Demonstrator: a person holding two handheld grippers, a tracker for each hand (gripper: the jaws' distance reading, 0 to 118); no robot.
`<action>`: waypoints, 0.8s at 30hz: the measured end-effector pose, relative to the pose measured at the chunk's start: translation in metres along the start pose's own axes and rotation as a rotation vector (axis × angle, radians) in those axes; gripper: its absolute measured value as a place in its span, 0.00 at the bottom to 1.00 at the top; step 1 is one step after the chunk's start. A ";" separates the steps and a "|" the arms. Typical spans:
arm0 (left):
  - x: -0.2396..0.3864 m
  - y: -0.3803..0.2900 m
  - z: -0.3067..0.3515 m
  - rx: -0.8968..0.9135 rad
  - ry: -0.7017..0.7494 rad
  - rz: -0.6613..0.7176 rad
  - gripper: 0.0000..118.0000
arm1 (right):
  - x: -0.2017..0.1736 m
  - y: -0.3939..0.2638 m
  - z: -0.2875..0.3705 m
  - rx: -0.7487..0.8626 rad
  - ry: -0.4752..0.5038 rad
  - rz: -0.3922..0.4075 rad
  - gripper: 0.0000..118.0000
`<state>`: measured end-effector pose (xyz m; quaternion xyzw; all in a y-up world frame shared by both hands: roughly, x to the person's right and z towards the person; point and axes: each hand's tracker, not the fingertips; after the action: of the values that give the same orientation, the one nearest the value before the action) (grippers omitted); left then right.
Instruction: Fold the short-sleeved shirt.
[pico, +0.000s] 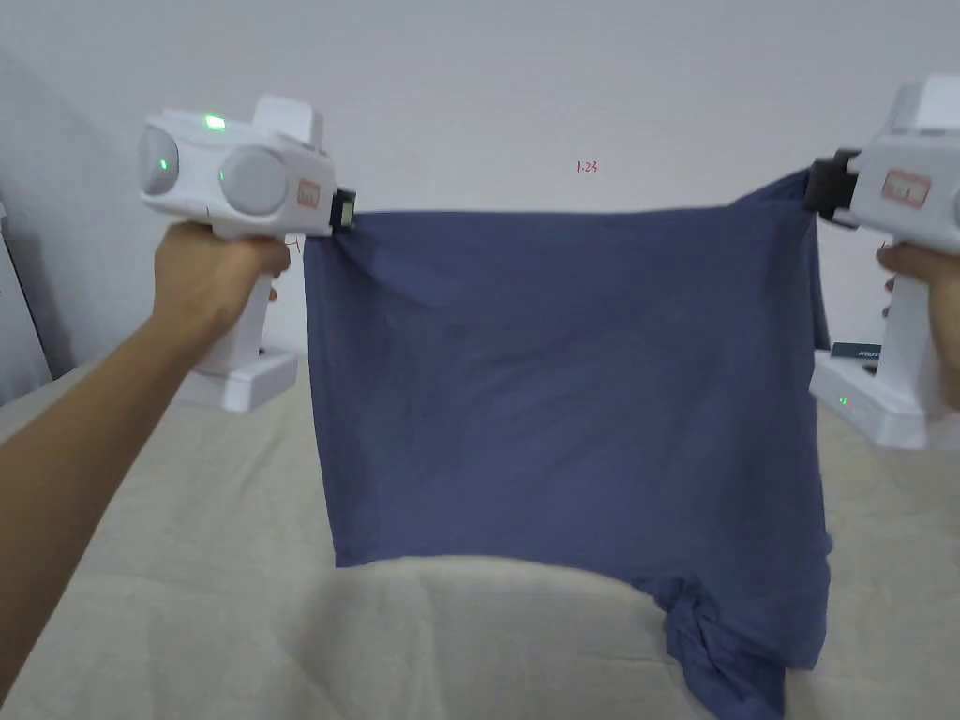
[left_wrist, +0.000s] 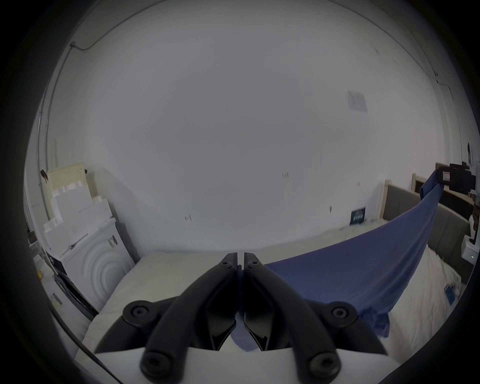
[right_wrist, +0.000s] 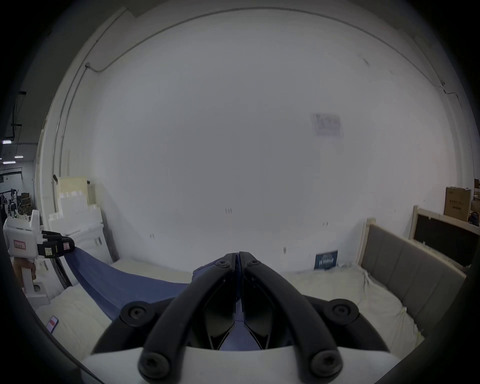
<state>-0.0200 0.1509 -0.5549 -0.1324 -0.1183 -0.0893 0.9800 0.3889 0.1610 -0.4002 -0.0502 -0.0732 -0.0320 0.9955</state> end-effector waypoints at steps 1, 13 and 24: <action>0.002 -0.017 -0.008 -0.032 -0.007 -0.006 0.01 | 0.000 -0.017 -0.003 -0.026 -0.001 0.003 0.01; 0.026 -0.174 -0.052 -0.289 -0.025 -0.004 0.01 | 0.021 -0.171 -0.049 -0.272 -0.016 -0.026 0.01; 0.023 -0.272 -0.023 -0.380 -0.088 0.006 0.01 | 0.034 -0.260 0.007 -0.379 -0.002 -0.087 0.01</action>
<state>-0.0492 -0.1167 -0.5057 -0.3192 -0.1416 -0.1012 0.9316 0.4026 -0.0987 -0.3640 -0.2336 -0.0689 -0.0880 0.9659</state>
